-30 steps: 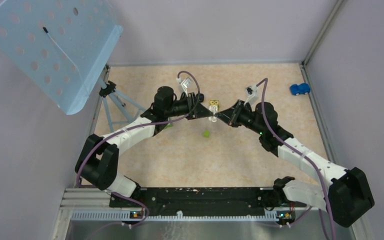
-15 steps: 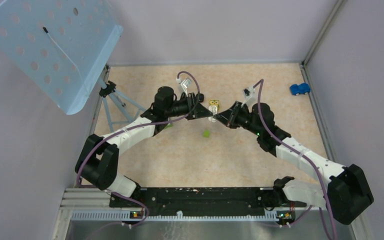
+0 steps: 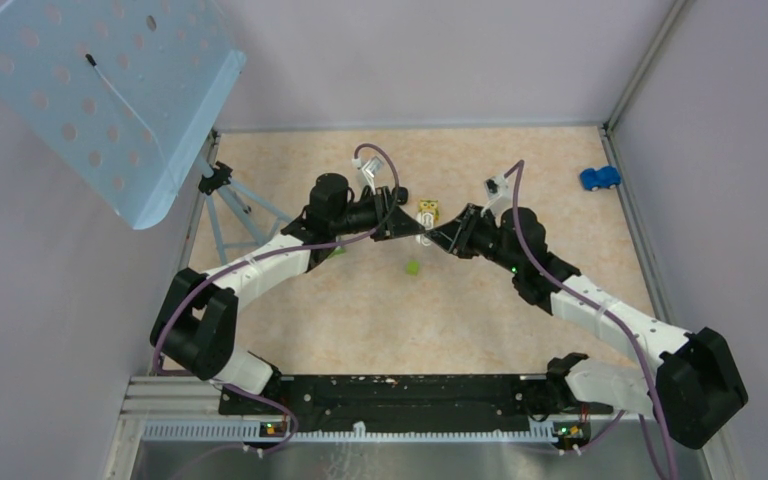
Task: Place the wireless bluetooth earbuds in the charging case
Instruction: Insert the left earbud into the left side groove of the charging case.
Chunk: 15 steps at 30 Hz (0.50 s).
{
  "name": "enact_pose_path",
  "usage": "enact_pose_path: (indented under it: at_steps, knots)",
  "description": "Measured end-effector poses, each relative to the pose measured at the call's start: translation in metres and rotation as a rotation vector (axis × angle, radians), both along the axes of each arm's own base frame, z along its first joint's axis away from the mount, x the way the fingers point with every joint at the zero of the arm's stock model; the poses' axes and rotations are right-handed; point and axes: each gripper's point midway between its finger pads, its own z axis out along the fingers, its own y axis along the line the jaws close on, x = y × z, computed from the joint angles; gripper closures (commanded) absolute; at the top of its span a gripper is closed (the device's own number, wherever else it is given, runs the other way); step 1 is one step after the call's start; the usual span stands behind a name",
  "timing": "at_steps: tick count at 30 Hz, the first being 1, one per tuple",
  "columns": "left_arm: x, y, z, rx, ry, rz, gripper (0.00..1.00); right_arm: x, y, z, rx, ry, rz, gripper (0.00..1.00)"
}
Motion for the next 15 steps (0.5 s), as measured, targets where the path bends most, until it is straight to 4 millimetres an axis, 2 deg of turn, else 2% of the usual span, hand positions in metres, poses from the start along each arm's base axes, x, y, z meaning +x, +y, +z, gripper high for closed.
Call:
enact_pose_path:
  at_steps: [10,15]
  knots:
    - [0.000,0.000,-0.001,0.001,0.003,-0.001,1.00,-0.003,-0.003,0.001,-0.008,0.000,0.000,0.72]
    - [0.000,0.000,-0.001,0.001,0.003,0.000,1.00,-0.005,-0.008,0.011,-0.005,-0.032,-0.014,0.72]
